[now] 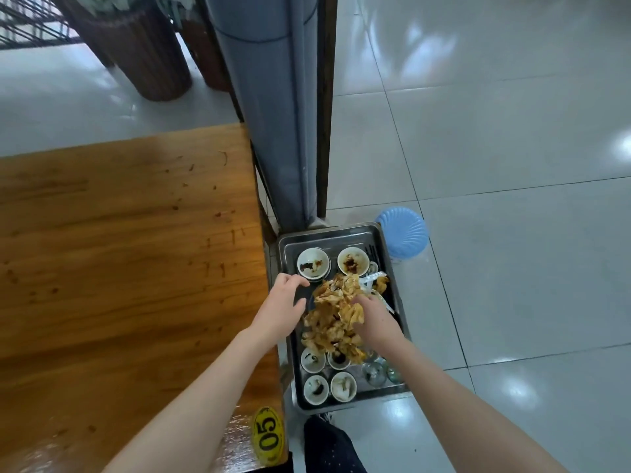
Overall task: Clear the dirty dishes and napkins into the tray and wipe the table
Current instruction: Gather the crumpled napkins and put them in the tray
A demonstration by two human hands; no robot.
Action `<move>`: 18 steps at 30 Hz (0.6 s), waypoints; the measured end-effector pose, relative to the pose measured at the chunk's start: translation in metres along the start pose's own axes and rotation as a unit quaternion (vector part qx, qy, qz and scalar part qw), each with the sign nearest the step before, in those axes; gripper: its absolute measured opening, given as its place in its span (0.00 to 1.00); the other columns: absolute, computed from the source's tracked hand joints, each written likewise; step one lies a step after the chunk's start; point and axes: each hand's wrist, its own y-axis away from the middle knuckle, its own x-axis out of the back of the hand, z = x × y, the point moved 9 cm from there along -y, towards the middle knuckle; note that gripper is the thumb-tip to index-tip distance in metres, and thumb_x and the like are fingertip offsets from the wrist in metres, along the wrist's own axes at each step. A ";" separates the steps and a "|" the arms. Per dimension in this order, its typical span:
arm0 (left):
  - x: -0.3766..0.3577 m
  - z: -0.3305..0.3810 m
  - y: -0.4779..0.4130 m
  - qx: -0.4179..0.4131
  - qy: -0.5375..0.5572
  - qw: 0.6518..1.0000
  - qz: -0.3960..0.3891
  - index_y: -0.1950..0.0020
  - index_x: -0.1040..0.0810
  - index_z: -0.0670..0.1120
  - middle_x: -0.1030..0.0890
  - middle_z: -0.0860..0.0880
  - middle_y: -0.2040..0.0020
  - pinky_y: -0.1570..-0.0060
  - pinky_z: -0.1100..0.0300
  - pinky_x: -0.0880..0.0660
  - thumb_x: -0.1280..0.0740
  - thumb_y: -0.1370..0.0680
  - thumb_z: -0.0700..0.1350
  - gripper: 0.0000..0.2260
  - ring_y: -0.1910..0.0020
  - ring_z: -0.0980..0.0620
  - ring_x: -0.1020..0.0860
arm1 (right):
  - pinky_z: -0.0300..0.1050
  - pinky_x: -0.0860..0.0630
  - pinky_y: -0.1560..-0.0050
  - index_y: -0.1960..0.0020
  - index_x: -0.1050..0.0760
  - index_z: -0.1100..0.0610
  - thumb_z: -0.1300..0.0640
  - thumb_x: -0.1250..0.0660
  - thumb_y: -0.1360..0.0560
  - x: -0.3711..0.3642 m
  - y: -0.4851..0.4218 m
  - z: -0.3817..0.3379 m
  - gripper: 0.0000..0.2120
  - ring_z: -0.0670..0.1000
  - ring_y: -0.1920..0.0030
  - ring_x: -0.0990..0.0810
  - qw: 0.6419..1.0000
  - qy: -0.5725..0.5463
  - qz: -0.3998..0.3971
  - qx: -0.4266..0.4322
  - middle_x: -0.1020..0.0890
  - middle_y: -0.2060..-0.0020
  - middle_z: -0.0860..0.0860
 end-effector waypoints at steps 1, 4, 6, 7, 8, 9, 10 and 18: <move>0.005 0.001 0.003 0.000 0.000 1.000 0.004 0.36 0.29 0.52 0.33 0.54 0.40 0.53 0.62 0.24 0.38 0.20 0.43 0.13 0.53 0.58 0.26 | 0.34 0.32 0.60 0.35 0.31 0.49 0.62 0.33 0.25 0.005 0.001 -0.004 0.21 0.50 0.45 0.25 1.000 -0.002 0.008 0.006 0.29 0.36 0.50; 0.022 0.003 0.011 -0.002 0.003 1.000 0.019 0.35 0.29 0.52 0.33 0.54 0.39 0.55 0.68 0.28 0.38 0.19 0.43 0.13 0.51 0.58 0.27 | 0.39 0.28 0.53 0.34 0.31 0.50 0.61 0.33 0.24 0.021 0.005 -0.016 0.20 0.51 0.42 0.25 0.999 0.001 0.028 0.017 0.28 0.38 0.50; 0.034 0.004 0.018 -0.004 0.002 1.000 0.031 0.35 0.28 0.51 0.32 0.53 0.39 0.53 0.68 0.30 0.38 0.19 0.42 0.13 0.47 0.57 0.28 | 0.41 0.29 0.49 0.34 0.31 0.50 0.61 0.33 0.24 0.031 0.008 -0.026 0.21 0.52 0.41 0.26 0.999 0.008 0.041 0.024 0.27 0.38 0.51; 0.039 0.004 0.021 -0.007 0.001 0.999 0.034 0.35 0.28 0.51 0.32 0.53 0.38 0.52 0.67 0.30 0.38 0.19 0.42 0.13 0.46 0.57 0.28 | 0.41 0.29 0.49 0.34 0.31 0.50 0.61 0.33 0.24 0.035 0.010 -0.031 0.21 0.52 0.41 0.26 0.998 0.010 0.047 0.029 0.27 0.38 0.50; 0.044 0.004 0.025 -0.010 0.000 0.999 0.037 0.35 0.28 0.51 0.31 0.53 0.38 0.51 0.68 0.30 0.38 0.20 0.42 0.13 0.46 0.57 0.28 | 0.40 0.29 0.50 0.34 0.31 0.50 0.61 0.33 0.24 0.038 0.011 -0.035 0.20 0.51 0.41 0.26 0.998 0.011 0.053 0.033 0.27 0.38 0.50; 0.049 0.003 0.029 -0.012 -0.001 0.999 0.041 0.35 0.28 0.50 0.31 0.53 0.38 0.53 0.69 0.30 0.38 0.20 0.42 0.13 0.47 0.58 0.28 | 0.39 0.29 0.51 0.34 0.31 0.49 0.61 0.34 0.24 0.041 0.014 -0.040 0.20 0.51 0.42 0.25 0.998 0.013 0.058 0.037 0.26 0.38 0.49; 0.053 0.002 0.033 -0.012 -0.002 0.999 0.045 0.35 0.28 0.50 0.31 0.53 0.38 0.54 0.70 0.31 0.37 0.20 0.41 0.13 0.47 0.58 0.27 | 0.39 0.29 0.52 0.34 0.31 0.49 0.60 0.34 0.24 0.044 0.016 -0.045 0.19 0.50 0.42 0.25 0.997 0.014 0.063 0.040 0.26 0.38 0.49; 0.092 -0.017 0.073 -0.023 -0.001 0.995 0.096 0.37 0.27 0.52 0.29 0.53 0.36 0.45 0.64 0.29 0.37 0.20 0.41 0.13 0.43 0.56 0.27 | 0.47 0.26 0.44 0.31 0.32 0.48 0.59 0.36 0.22 0.047 0.036 -0.096 0.21 0.52 0.41 0.24 0.993 0.040 0.086 0.070 0.26 0.36 0.50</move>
